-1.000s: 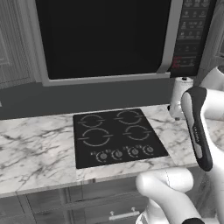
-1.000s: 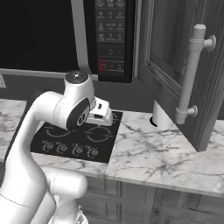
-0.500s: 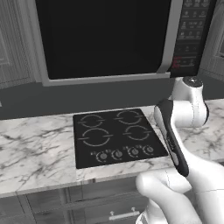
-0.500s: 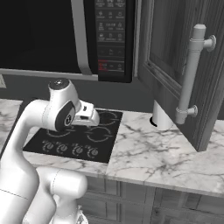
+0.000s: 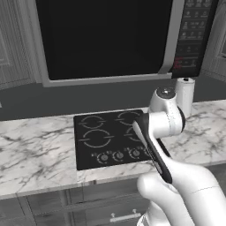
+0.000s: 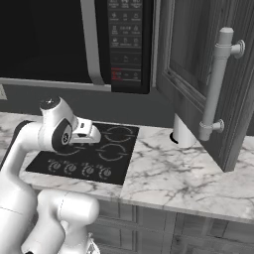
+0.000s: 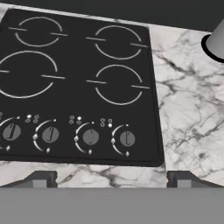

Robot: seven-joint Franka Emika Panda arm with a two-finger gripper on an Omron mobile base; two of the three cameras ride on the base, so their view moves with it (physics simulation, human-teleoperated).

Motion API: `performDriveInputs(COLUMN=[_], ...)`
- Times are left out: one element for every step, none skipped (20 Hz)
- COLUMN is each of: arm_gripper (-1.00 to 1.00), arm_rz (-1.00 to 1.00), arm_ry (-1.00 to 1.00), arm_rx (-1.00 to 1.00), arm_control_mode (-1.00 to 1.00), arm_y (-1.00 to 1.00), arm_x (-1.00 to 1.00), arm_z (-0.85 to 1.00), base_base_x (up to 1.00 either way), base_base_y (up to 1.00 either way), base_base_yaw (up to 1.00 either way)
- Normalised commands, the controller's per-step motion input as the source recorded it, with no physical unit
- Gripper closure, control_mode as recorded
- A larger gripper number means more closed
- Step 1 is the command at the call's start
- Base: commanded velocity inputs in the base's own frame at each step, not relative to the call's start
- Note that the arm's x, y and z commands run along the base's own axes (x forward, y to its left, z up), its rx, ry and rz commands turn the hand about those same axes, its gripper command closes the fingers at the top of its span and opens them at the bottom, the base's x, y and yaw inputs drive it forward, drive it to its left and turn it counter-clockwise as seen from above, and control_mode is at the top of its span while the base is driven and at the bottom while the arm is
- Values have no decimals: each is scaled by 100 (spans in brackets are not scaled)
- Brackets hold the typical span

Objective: Close all open cabinet doors.

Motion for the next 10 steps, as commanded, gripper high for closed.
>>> performDriveInputs(arm_gripper=[-100,-100,-100,-100,-100,-100,-100,-100,-100,-100], arm_rz=[0,0,0,0,0,0,0,0,0,0], arm_ry=[0,-2,-1,0,0,0,0,-3,-4,-7], arm_rx=[0,0,0,0,0,0,0,0,0,0], arm_control_mode=[-100,-100,-100,-100,-100,-100,-100,-100,-100,-100], arm_y=[-3,-5,-5,0,0,0,0,0,0,0], arm_x=[22,5,0,0,0,0,0,0,-4,-17], arm_z=[-1,-2,-2,0,-1,-1,0,0,0,0], base_base_x=[0,0,0,0,0,0,0,0,0,0], base_base_y=[0,0,0,0,0,0,0,0,0,0], base_base_yaw=[0,0,0,0,0,0,0,0,0,0])
